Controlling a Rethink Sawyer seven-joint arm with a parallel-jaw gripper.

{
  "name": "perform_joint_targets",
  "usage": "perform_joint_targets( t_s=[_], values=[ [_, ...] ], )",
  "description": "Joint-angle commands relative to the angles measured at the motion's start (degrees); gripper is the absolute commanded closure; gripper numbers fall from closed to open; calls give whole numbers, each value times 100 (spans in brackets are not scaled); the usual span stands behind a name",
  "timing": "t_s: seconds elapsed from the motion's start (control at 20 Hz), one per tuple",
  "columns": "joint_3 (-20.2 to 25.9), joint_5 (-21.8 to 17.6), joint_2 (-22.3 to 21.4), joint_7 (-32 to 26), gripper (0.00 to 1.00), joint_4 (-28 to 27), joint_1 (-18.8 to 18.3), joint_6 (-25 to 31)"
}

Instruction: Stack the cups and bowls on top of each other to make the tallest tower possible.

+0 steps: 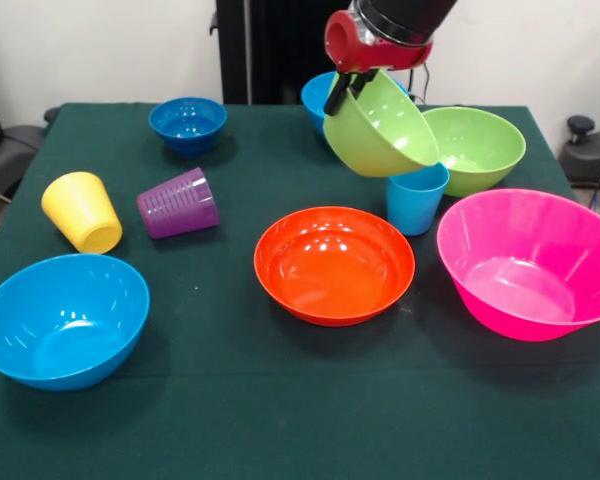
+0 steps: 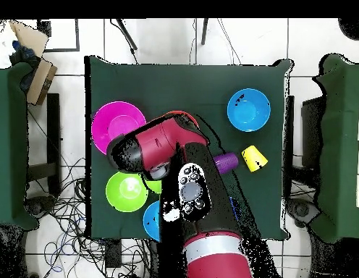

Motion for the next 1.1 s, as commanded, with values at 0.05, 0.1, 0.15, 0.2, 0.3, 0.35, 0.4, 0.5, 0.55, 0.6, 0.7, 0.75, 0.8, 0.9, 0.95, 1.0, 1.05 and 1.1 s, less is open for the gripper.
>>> perform_joint_targets(
  t_s=[0.05,0.1,0.15,0.2,0.3,0.35,0.4,0.5,0.55,0.6,0.7,0.75,0.8,0.9,0.95,1.0,1.05,1.1],
  values=[
    [-71,161,163,643,100,-303,181,329],
    [-88,163,169,641,100,-293,184,308],
    [-103,174,165,635,100,-291,193,310],
    [-117,186,162,631,100,-292,200,312],
    [-137,212,153,611,100,-295,212,321],
    [-151,226,155,596,100,-291,215,306],
    [-167,234,154,595,100,-282,222,291],
    [-195,250,153,598,100,-267,239,264],
    [-215,247,156,598,100,-263,253,247],
    [-226,246,161,586,100,-275,262,254],
    [-247,239,184,559,100,-318,285,273],
    [-262,215,194,553,100,-330,303,270],
    [-281,202,196,584,100,-326,328,249],
    [-311,194,204,637,100,-327,370,226],
    [-322,217,204,667,100,-333,392,241],
    [-332,239,208,689,100,-344,413,262],
    [-341,262,211,710,100,-355,434,283],
    [-348,275,234,725,100,-382,452,301]
  ],
)
